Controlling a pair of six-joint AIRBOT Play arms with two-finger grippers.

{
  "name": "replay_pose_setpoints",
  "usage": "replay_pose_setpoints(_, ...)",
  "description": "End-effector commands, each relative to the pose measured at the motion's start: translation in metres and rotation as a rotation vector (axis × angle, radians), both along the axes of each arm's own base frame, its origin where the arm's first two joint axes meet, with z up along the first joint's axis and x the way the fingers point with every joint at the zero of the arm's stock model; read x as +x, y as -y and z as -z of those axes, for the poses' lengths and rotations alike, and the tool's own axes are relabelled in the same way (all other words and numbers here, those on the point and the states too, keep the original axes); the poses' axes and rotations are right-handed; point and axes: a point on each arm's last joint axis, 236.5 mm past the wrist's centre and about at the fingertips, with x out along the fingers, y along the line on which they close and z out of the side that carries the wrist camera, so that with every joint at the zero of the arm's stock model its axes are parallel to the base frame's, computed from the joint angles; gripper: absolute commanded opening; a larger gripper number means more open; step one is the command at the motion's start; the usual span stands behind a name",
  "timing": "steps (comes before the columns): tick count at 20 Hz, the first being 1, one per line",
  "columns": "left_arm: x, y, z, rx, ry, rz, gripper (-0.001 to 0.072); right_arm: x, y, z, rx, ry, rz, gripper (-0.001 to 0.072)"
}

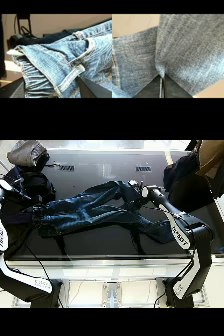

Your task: Fold the clothes and pants, and hang the long-sleeved shirts on hangers.

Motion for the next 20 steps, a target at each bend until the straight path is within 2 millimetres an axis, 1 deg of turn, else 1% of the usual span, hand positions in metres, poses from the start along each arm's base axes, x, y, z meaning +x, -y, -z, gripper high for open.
replay_pose_setpoints(1,0.0,0.0,0.0,0.001,0.001,0.004,0.0677,0.005,0.021,0.001,-0.058,0.009,0.019,0.0033)
replay_pose_setpoints(2,0.0,0.0,0.0,0.001,0.001,0.003,0.0541,0.008,0.03,-0.002,-0.075,0.012,0.047,0.0032)
replay_pose_setpoints(3,0.0,0.0,0.0,0.001,0.001,0.004,0.0259,0.015,0.04,-0.01,-0.089,0.024,0.078,0.0032)
replay_pose_setpoints(4,0.0,0.0,0.0,0.001,0.001,0.004,0.0045,0.026,0.051,-0.025,-0.096,0.053,0.097,0.0031)
replay_pose_setpoints(5,0.0,0.0,0.0,0.002,0.002,0.007,0.0026,0.04,0.062,-0.044,-0.097,0.098,0.118,0.0031)
replay_pose_setpoints(6,0.0,0.0,0.0,0.002,0.002,0.007,0.0026,0.054,0.075,-0.065,-0.094,0.145,0.148,0.003)
replay_pose_setpoints(8,0.0,0.0,0.0,0.002,0.002,0.007,0.0025,0.083,0.103,-0.111,-0.086,0.249,0.205,0.003)
replay_pose_setpoints(9,0.0,0.0,-0.002,0.003,0.006,0.007,0.0025,0.095,0.12,-0.133,-0.094,0.303,0.233,0.003)
replay_pose_setpoints(11,0.001,-0.001,-0.008,0.01,0.017,0.009,0.0025,0.11,0.153,-0.167,-0.098,0.382,0.289,0.003)
replay_pose_setpoints(12,0.001,-0.001,-0.011,0.014,0.024,0.011,0.0025,0.114,0.165,-0.18,-0.095,0.412,0.312,0.003)
replay_pose_setpoints(13,0.001,-0.001,-0.016,0.018,0.034,0.011,0.0025,0.117,0.174,-0.188,-0.093,0.431,0.326,0.003)
replay_pose_setpoints(16,0.001,-0.001,-0.033,0.032,0.066,0.011,0.0025,0.115,0.18,-0.187,-0.156,0.431,0.237,0.0031)
replay_pose_setpoints(17,0.001,-0.003,-0.038,0.041,0.075,0.011,0.0024,0.117,0.188,-0.188,-0.194,0.443,0.228,0.0031)
replay_pose_setpoints(19,-0.002,-0.01,-0.046,0.075,0.083,0.011,0.0024,0.123,0.207,-0.196,-0.241,0.485,0.264,0.0031)
replay_pose_setpoints(20,-0.003,-0.011,-0.05,0.084,0.089,0.011,0.0025,0.128,0.214,-0.2,-0.219,0.514,0.307,0.0032)
